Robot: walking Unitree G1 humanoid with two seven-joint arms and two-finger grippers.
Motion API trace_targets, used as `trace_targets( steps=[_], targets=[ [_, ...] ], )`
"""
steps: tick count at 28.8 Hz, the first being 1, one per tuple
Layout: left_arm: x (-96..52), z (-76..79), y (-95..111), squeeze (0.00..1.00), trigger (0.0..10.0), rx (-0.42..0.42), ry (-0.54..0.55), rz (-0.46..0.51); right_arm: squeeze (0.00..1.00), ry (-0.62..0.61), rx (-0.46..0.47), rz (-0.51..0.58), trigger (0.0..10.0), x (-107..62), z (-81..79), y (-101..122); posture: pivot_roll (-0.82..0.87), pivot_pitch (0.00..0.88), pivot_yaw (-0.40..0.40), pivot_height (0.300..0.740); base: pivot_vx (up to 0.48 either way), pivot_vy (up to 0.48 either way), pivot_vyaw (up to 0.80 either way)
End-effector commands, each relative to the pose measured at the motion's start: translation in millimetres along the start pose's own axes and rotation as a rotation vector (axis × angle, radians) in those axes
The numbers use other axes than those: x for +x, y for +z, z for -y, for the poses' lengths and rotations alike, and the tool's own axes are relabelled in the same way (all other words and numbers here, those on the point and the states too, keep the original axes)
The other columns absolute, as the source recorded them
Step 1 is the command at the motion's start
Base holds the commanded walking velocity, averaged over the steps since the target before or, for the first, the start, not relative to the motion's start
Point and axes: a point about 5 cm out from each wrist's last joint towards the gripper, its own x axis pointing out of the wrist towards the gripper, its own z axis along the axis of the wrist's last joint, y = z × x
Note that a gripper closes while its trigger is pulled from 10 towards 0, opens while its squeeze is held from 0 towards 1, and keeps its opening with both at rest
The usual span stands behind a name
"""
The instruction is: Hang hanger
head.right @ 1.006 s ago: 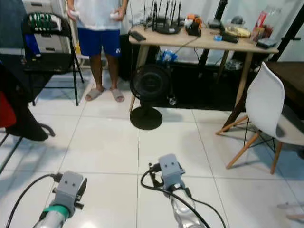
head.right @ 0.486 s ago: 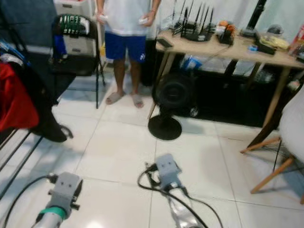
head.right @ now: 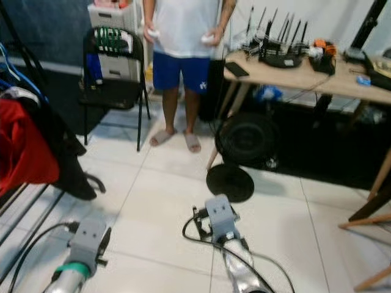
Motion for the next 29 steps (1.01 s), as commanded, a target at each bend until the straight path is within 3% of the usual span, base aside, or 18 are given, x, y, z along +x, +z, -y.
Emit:
trace_targets(
  steps=[1, 22, 29],
  targets=[
    [-0.5, 3.9, -1.0, 0.00, 10.0, -0.004, -0.009, -0.008, 0.00, -0.021, -0.004, -0.032, 10.0, -4.7, 8.4, -7.0, -0.07, 0.000, 0.036, 0.740, 0.480, 0.000, 0.00],
    [1.8, 4.2, 0.0, 0.00, 10.0, 0.000, -0.011, -0.010, 0.00, -0.001, -0.003, -0.028, 10.0, -2.6, 4.5, -5.1, -0.07, 0.000, 0.039, 0.740, 0.461, 0.000, 0.00],
    [0.0, 5.5, -6.5, 0.00, 10.0, -0.017, -0.031, -0.053, 0.00, 0.038, -0.035, -0.030, 10.0, -3.0, -2.6, -5.8, -0.07, 0.000, 0.039, 0.740, 0.078, 0.000, 0.00]
  ],
)
